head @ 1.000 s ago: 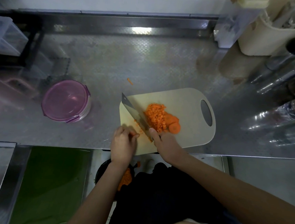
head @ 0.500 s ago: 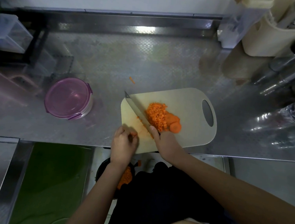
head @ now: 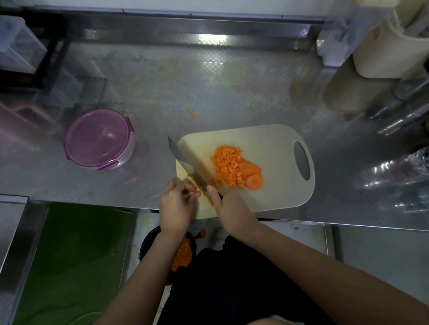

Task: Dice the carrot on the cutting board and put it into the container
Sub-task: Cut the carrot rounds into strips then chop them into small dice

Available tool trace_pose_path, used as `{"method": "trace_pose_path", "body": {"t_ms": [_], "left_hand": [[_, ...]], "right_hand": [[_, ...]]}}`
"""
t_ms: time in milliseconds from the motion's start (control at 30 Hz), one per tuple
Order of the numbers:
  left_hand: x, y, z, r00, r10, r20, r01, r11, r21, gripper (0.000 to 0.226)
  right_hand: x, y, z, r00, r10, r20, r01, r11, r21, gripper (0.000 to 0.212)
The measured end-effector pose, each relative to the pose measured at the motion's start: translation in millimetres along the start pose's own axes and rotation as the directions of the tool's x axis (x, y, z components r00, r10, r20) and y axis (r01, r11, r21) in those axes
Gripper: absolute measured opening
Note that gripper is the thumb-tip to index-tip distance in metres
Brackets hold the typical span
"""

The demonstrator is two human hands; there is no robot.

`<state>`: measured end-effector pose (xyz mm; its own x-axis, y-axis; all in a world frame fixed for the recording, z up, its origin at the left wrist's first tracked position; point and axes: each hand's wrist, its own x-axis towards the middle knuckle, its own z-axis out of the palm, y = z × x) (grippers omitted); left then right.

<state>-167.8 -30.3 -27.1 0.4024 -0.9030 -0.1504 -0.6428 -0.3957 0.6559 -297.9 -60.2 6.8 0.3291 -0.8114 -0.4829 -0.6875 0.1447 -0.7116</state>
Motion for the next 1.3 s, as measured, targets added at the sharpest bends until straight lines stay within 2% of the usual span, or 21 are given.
{"method": "trace_pose_path", "body": {"t_ms": [167, 367, 500, 667, 733, 867, 933, 1033, 1300], "left_hand": [[0.9, 1.9, -1.4, 1.0, -0.018, 0.017, 0.018, 1.0, 0.0, 0.006], [7.4, 4.6, 4.1, 0.995, 0.074, 0.065, -0.074, 0.997, -0.001, 0.007], [12.6, 16.6, 14.0, 0.971, 0.22, 0.093, -0.222, 0.975, 0.01, 0.014], [20.3, 47.9, 19.2, 0.932, 0.361, 0.002, -0.361, 0.932, 0.024, 0.021], [28.8, 62.1, 22.0, 0.896, 0.437, 0.078, -0.443, 0.892, 0.086, 0.025], [48.6, 87.4, 29.7, 0.79, 0.52, 0.325, -0.596, 0.776, 0.208, 0.041], [57.4, 95.5, 35.0, 0.729, 0.519, 0.448, -0.658, 0.712, 0.246, 0.051], [67.0, 103.2, 41.1, 0.662, 0.461, 0.591, -0.7, 0.662, 0.269, 0.051], [71.3, 109.6, 43.1, 0.657, 0.384, 0.649, -0.707, 0.612, 0.355, 0.044]], "right_hand": [[4.2, 0.3, -3.5, 0.998, -0.021, -0.06, 0.022, 1.0, 0.019, 0.067], [-1.0, 7.1, -25.7, 0.984, -0.06, -0.17, 0.068, 0.997, 0.043, 0.063], [-3.7, 5.0, -47.7, 0.96, -0.088, -0.265, 0.117, 0.988, 0.096, 0.04], [4.6, 16.6, -65.4, 0.945, 0.006, -0.327, 0.017, 0.998, 0.068, 0.06], [5.8, 19.8, -72.1, 0.93, 0.038, -0.366, -0.002, 0.995, 0.098, 0.061], [3.8, 30.5, -79.5, 0.905, 0.102, -0.414, -0.024, 0.982, 0.189, 0.06], [3.2, 37.4, -80.7, 0.898, 0.129, -0.421, -0.038, 0.975, 0.219, 0.06], [2.9, 45.5, -80.4, 0.898, 0.162, -0.408, -0.071, 0.971, 0.23, 0.061], [-2.2, 52.6, -78.8, 0.892, 0.223, -0.393, -0.116, 0.954, 0.277, 0.06]]}}
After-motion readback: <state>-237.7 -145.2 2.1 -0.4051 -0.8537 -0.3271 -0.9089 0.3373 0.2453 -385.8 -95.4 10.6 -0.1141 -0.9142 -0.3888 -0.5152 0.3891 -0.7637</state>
